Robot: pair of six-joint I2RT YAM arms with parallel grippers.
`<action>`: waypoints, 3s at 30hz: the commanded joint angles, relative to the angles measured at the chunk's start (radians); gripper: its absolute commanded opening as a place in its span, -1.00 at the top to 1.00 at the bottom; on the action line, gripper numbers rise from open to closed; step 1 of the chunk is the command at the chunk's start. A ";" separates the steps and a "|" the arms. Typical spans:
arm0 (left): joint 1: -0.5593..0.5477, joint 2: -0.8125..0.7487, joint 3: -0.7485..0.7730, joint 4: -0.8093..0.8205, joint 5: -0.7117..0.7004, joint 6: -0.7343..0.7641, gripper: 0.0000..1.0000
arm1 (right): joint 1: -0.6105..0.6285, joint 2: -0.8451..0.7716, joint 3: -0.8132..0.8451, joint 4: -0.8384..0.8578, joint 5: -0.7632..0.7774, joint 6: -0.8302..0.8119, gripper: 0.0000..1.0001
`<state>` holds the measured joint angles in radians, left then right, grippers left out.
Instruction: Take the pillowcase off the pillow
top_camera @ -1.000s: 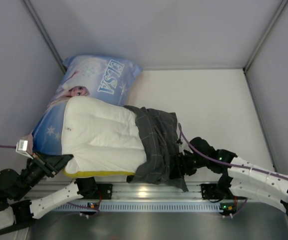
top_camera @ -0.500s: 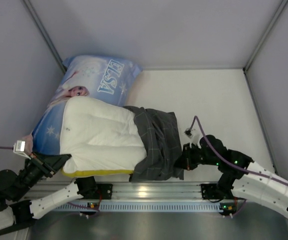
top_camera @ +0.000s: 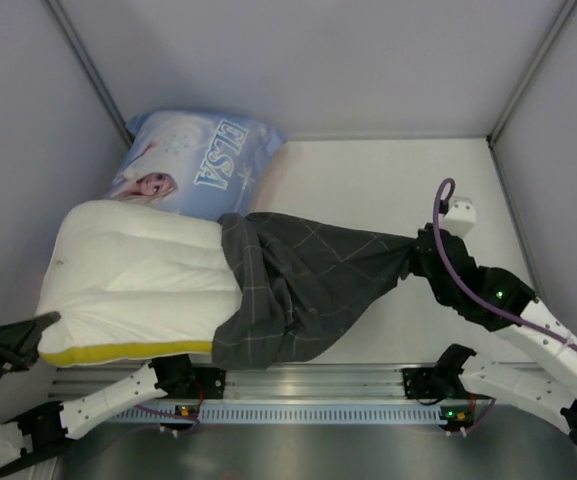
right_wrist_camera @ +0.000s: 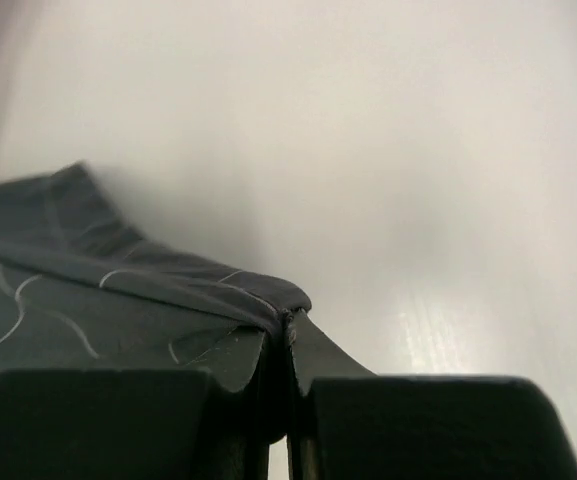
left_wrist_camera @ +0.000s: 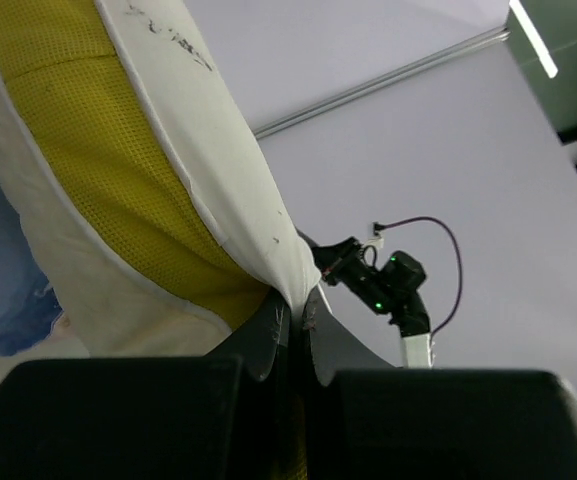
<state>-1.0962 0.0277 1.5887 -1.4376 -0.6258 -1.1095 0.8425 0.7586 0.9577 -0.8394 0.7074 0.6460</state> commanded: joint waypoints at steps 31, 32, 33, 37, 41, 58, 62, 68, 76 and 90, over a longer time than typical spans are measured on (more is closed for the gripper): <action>0.030 -0.008 0.264 -0.070 -0.106 0.068 1.00 | -1.188 0.318 0.562 0.068 -0.483 -0.194 1.00; 0.029 -0.008 0.258 -0.069 -0.110 0.069 1.00 | -1.216 0.321 0.582 0.068 -0.491 -0.187 1.00; 0.029 -0.008 0.252 -0.070 -0.114 0.069 1.00 | -1.235 0.324 0.595 0.068 -0.506 -0.183 1.00; 0.029 -0.003 0.185 -0.069 -0.109 0.062 1.00 | -1.316 0.347 0.670 0.080 -0.662 -0.138 1.00; 0.029 0.052 0.029 -0.067 -0.072 0.068 1.00 | -1.318 0.355 0.743 0.152 -0.792 -0.102 1.00; 0.030 0.374 -0.324 0.230 0.153 0.215 1.00 | -0.711 0.174 -0.030 0.588 -1.150 0.038 1.00; 0.030 0.364 -0.381 0.276 0.187 0.197 1.00 | -0.592 0.116 -0.291 0.602 -0.996 0.046 1.00; 0.030 0.302 -0.417 0.279 0.196 0.172 1.00 | -0.605 0.140 -0.387 0.570 -0.993 0.026 -0.33; 0.030 0.262 -0.381 0.276 0.198 0.186 1.00 | -0.579 0.059 -0.283 0.424 -0.976 -0.022 -0.64; 0.030 0.258 -0.256 0.194 0.132 0.198 1.00 | -0.471 -0.026 -0.273 0.364 -0.643 -0.058 -0.12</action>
<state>-1.0695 0.2962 1.2888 -1.2926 -0.4442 -0.9211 0.3580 0.6983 0.6361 -0.4778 -0.0765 0.6205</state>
